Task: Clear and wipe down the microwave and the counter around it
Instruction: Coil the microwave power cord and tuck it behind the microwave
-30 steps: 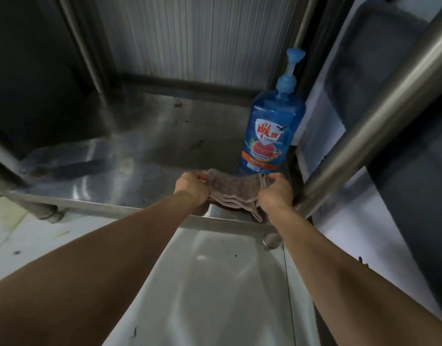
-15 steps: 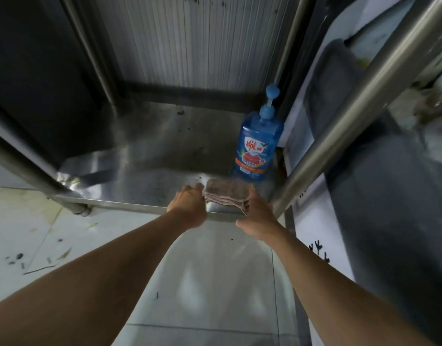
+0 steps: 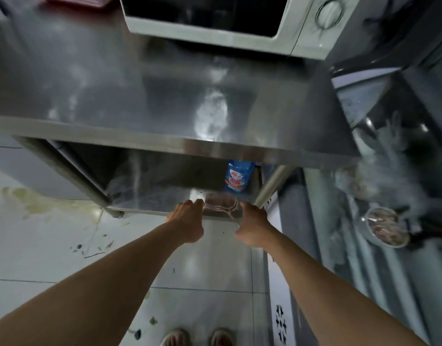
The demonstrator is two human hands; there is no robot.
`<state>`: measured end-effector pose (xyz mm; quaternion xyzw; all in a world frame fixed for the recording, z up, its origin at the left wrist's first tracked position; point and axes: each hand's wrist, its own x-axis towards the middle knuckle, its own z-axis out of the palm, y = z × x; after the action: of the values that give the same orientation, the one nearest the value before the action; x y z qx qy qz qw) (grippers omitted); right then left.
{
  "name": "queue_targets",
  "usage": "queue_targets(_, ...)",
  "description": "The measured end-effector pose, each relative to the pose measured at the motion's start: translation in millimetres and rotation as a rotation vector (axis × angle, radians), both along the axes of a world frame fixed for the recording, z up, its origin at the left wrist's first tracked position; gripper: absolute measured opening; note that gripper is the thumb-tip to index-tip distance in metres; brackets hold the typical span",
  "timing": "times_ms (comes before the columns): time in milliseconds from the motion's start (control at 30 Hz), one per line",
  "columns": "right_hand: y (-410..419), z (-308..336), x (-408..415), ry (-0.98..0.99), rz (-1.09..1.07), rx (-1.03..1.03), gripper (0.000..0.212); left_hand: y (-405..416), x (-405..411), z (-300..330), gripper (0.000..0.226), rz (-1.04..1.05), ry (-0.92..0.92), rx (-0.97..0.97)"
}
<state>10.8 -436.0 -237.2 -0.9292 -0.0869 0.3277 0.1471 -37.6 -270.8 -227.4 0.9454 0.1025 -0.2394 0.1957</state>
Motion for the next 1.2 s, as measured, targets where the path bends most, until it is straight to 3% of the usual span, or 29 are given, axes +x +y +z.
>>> queue_targets(267,1.4,123.0,-36.8,-0.053,0.007,-0.005,0.08,-5.7,-29.2,120.9,0.063,-0.083,-0.045,0.01)
queue_targets(400,1.5,177.4,-43.6,-0.14,-0.015,-0.022,0.082,-3.7,-29.6,170.9,0.048,-0.16,-0.065,0.027)
queue_targets(567,0.3,249.8,-36.5,-0.231,-0.059,-0.011,0.065,5.3,-17.4,239.1,0.052,-0.23,-0.128,0.071)
queue_targets(700,-2.2,303.1,-27.4,-0.295,-0.073,-0.012,0.078,14.0,-4.4,286.7,0.058,-0.27,-0.199,0.12)
queue_targets(900,-16.8,355.3,-7.7,-0.415,-0.124,0.009,0.079,12.1,28.6,339.3,0.06,-0.325,-0.28,0.192)
queue_targets(1200,-66.6,394.0,60.9,-0.427,-0.202,0.026,0.085,-29.4,108.9,392.7,0.06,-0.39,-0.412,0.289)
